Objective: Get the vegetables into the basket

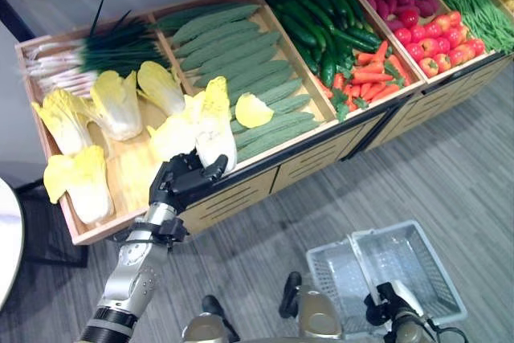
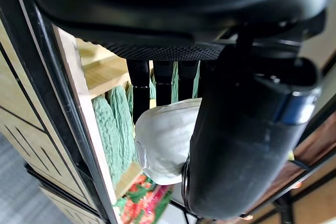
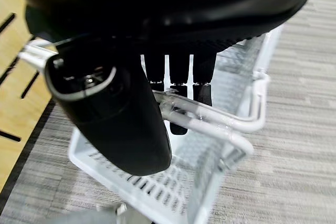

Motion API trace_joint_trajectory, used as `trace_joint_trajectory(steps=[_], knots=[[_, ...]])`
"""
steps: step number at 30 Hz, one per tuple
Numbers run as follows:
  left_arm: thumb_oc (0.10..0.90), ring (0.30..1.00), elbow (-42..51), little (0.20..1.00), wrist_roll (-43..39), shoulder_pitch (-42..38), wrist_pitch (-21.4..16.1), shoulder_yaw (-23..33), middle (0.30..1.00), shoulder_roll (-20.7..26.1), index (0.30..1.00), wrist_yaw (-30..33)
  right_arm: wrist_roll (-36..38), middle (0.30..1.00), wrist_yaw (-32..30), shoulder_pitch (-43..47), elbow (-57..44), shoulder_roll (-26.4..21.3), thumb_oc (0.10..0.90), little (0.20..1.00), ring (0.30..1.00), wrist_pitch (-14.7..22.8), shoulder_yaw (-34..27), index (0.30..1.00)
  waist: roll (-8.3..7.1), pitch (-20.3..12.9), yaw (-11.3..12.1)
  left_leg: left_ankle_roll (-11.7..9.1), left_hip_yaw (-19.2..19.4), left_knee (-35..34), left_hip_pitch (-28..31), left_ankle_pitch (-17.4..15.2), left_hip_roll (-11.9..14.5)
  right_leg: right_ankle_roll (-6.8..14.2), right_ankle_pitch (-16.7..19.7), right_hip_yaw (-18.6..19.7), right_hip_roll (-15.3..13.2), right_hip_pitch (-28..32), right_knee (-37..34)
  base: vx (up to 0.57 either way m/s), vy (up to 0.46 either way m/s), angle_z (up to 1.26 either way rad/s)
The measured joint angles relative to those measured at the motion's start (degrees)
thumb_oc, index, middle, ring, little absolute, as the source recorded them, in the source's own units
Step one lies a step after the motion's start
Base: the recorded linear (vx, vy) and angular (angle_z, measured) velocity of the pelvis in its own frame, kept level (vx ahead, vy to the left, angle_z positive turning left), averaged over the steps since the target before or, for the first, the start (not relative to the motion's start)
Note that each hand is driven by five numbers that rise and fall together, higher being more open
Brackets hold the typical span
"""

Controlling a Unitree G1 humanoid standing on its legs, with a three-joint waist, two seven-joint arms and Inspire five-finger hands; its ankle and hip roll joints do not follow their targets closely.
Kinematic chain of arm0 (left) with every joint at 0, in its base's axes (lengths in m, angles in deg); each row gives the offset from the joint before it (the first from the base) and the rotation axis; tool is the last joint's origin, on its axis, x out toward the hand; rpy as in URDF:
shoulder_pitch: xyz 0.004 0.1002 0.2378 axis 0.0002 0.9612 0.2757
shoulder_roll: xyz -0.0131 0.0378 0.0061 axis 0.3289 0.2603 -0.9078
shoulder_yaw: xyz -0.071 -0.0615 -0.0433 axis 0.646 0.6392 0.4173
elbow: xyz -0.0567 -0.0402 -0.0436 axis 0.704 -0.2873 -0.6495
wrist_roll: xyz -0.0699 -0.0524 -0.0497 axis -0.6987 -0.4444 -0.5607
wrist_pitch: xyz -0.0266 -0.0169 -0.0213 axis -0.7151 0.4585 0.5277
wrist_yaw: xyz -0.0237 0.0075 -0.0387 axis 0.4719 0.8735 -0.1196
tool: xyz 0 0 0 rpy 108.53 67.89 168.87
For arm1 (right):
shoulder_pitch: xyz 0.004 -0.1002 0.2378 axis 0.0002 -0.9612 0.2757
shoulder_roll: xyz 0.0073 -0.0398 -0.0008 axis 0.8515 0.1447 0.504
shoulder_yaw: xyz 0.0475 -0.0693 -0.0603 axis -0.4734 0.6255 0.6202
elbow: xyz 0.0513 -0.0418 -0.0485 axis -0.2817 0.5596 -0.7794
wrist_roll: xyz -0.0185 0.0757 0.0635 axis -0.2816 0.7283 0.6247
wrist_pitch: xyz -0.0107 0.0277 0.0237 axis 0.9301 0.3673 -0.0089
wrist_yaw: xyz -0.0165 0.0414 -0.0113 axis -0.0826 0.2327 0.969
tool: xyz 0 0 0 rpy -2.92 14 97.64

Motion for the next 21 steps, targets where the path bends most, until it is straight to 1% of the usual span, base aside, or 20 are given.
trace_joint_trajectory(steps=[1,3,4,8,9,10,13,14,15,16,17,18,19,20,21], knots=[[0.4,0.3,0.01,0.3,0.17,-0.25,-0.01,0.39,0.3,-0.28,0.3,0.0,0.0,0.3,0.04,-0.3,-0.22,0.0,0.4,0.3,0.3,0.0,0.01,0.3,0.02,-0.01,-0.08,-0.22,0.25,0.51,0.18,-0.03,0.95,-0.18,-0.18,0.14,0.86,0.21,-0.33,0.03,-0.148,-0.22],[0.4,0.3,0.02,0.3,0.19,-0.25,-0.01,1.0,0.3,-0.82,0.3,0.0,0.06,0.3,0.02,-0.73,-0.19,-0.13,0.4,0.3,0.3,-0.36,-0.02,0.3,-0.13,-0.1,0.24,-0.23,0.19,1.25,0.63,-0.09,1.53,-0.7,-0.17,0.52,1.59,0.98,-1.73,0.02,-0.137,-0.21],[0.4,0.3,0.02,0.3,0.18,-0.26,-0.01,1.15,0.3,-0.81,0.3,0.21,0.07,0.3,0.0,-1.25,-0.65,-0.22,0.4,0.3,0.3,-0.35,-0.03,0.3,-0.14,-0.12,0.14,-0.22,-0.41,1.84,0.79,-0.08,2.29,-0.83,-0.11,0.71,2.35,1.53,-2.08,0.02,-0.157,-0.21],[0.4,0.3,0.02,0.3,0.15,-0.24,0.01,0.99,0.3,-1.24,0.3,0.49,0.19,0.3,-0.03,-1.75,-0.82,-0.46,0.4,0.3,0.3,-0.34,-0.24,0.3,0.33,-0.55,-0.63,-0.21,-1.19,2.29,0.93,-0.05,3.25,-1.43,-0.42,0.94,3.43,1.7,-2.17,0.02,-0.136,-0.09],[0.4,0.3,0.02,0.3,0.15,-0.21,0.01,0.88,0.3,-1.32,0.3,0.74,0.18,0.3,-0.06,-2.1,-1.34,-0.76,0.4,0.3,0.3,-0.36,-0.22,0.3,0.76,-0.96,-1.25,-0.21,-1.22,2.32,0.92,-0.04,3.51,-1.52,-0.5,0.98,3.71,1.71,-2.25,0.0,-0.128,-0.04],[0.4,0.3,0.02,0.3,0.15,-0.24,0.01,0.89,0.3,-1.36,0.3,0.79,0.18,0.3,-0.06,-2.3,-1.84,-0.94,0.4,0.3,0.3,-0.3,-0.2,0.3,0.98,-1.08,-1.42,-0.21,-1.24,2.35,0.91,-0.03,3.57,-1.57,-0.56,0.98,3.75,1.72,-2.28,0.01,-0.126,-0.06],[0.4,0.3,0.02,0.3,0.16,-0.44,0.01,0.48,0.3,-2.37,0.3,0.85,0.34,0.3,-0.15,-3.03,-2.06,-1.7,0.4,0.3,0.3,-0.11,-0.34,0.3,2.39,-2.04,-2.0,-0.24,-1.49,2.74,0.92,-0.01,4.01,-1.67,-0.72,1.2,3.92,1.72,-2.12,0.01,-0.133,-0.04],[0.4,0.3,0.02,0.3,0.13,-0.47,0.01,0.26,0.3,-2.96,0.3,0.88,0.45,0.3,-0.21,-3.39,-2.04,-1.87,0.4,0.3,0.3,-0.1,-0.44,0.3,2.72,-2.24,-2.3,-0.24,-1.76,3.02,0.91,-0.01,4.2,-1.44,-1.48,1.33,3.91,1.65,-2.11,0.04,-0.14,0.05],[0.4,0.3,0.02,0.3,0.12,-0.5,0.0,-0.34,0.3,-3.04,0.3,0.94,0.55,0.3,-0.39,-3.54,-1.69,-1.83,0.4,0.3,0.3,-0.1,-0.47,0.3,2.81,-2.3,-2.38,-0.24,-2.57,3.85,0.85,-0.01,4.34,-1.51,-1.79,1.55,3.88,1.69,-2.02,-0.02,-0.101,-0.03],[0.4,0.3,0.02,0.3,0.13,-0.52,0.01,-0.79,0.3,-2.84,0.3,0.89,0.63,0.3,-0.46,-3.37,-1.13,-1.8,0.4,0.3,0.3,-0.02,-0.5,0.3,2.81,-2.3,-2.11,-0.38,-3.61,5.5,0.59,0.02,4.51,-2.38,-2.79,1.65,3.96,1.68,-1.79,-0.03,-0.026,-0.21],[0.4,0.3,-0.12,0.3,0.12,-0.5,0.03,-1.17,0.3,-2.58,0.3,0.89,0.64,0.3,-0.46,-3.11,-0.42,-1.62,0.4,0.3,0.3,0.05,-0.5,0.3,2.41,-2.33,-1.37,-0.55,-5.0,8.23,0.02,0.14,4.91,-2.46,-2.84,2.6,3.91,1.76,-1.94,-0.02,0.047,-0.74],[0.4,0.3,-0.12,0.3,0.13,-0.14,0.08,-1.72,0.3,-2.78,0.3,0.89,0.66,0.3,-0.54,-2.95,0.26,-2.31,0.4,0.3,0.3,0.43,-0.4,0.3,2.21,-2.54,0.55,-1.05,-11.39,12.39,-1.27,0.37,4.95,-3.33,-1.68,5.32,3.93,2.48,-2.97,0.05,0.052,-0.75],[0.4,0.3,-0.04,0.3,0.22,0.0,0.09,-2.14,0.3,-3.02,0.3,0.85,0.7,0.3,-0.81,-2.4,0.28,-3.02,0.4,0.3,0.3,0.42,-0.36,0.3,2.34,-2.78,0.03,-2.77,-16.52,12.26,-2.07,-0.94,4.24,-3.11,-0.23,6.8,4.38,2.61,-3.9,0.07,0.076,-0.7],[0.4,0.3,0.33,0.3,0.24,-0.04,0.04,-2.22,0.3,-3.4,0.3,0.84,0.94,0.3,-1.23,-1.78,0.42,-3.5,0.4,0.3,0.3,0.13,-0.45,0.3,2.75,-3.04,0.09,-4.08,-23.61,10.8,-2.85,-2.92,2.1,-3.59,0.95,7.85,4.53,2.69,-5.76,0.07,0.053,-0.54],[0.4,0.3,0.41,0.3,0.25,-0.43,-0.15,-2.63,0.3,-3.43,0.3,0.77,1.52,0.3,-1.24,-0.93,0.83,-3.83,0.4,0.3,0.3,0.44,-0.47,0.3,2.56,-2.96,1.34,-4.35,-32.3,5.27,-2.29,-3.11,-1.53,-3.54,1.68,10.17,4.56,2.27,-7.05,0.05,0.04,-0.79]])
